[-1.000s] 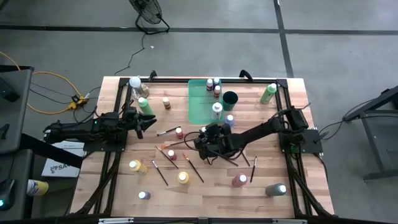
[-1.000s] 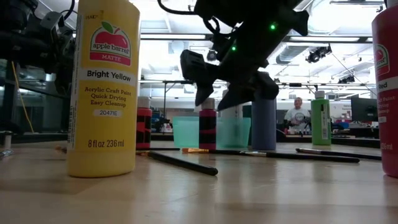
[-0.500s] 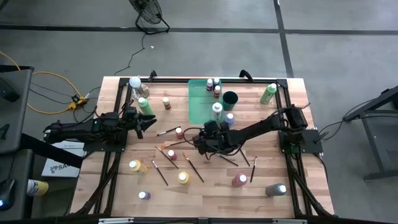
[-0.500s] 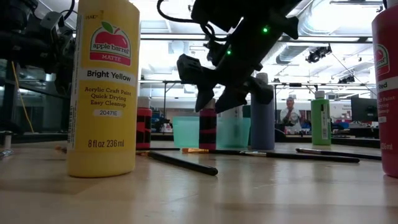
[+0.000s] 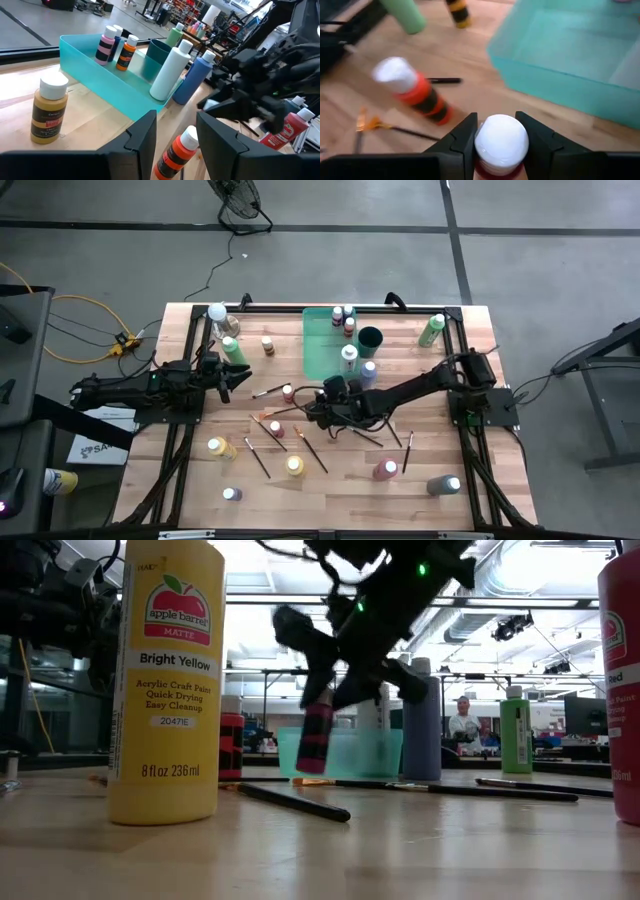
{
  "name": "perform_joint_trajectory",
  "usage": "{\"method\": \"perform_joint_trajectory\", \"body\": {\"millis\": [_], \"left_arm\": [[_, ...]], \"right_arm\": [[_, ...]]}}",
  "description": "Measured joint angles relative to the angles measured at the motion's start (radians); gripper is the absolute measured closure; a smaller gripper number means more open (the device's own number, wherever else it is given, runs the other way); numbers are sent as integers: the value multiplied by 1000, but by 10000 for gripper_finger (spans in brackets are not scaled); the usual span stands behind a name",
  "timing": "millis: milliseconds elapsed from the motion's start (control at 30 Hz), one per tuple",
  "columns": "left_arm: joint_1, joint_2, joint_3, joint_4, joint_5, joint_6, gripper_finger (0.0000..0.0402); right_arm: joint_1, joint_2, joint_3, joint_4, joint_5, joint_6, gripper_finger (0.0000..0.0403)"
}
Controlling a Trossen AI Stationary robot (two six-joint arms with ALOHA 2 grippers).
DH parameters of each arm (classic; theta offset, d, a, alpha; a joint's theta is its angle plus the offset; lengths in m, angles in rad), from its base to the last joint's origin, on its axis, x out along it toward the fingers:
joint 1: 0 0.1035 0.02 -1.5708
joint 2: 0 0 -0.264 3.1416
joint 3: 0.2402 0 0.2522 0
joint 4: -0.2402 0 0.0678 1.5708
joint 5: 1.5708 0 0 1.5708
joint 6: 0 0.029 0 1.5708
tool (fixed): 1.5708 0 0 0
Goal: Pick & Place Paint Supplies
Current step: Put the red paint bottle into the green bin
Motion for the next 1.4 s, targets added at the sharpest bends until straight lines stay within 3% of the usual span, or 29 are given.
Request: {"method": "perform_joint_trajectory", "body": {"millis": [633,833,1200,1400], "left_arm": [[0,0,0,1,3,0,266],[0,0,0,2,5,0,266],[0,0,0,2,17,0,266],[0,0,0,2,18,0,266]], "right_arm": [[-22,-113,319,-112,-8,-501,294],[-96,-176,369,-184,-137,-704,294],[-338,-287,370,-320,-435,-999,294],[-487,-299,367,-341,-474,-972,293]]}}
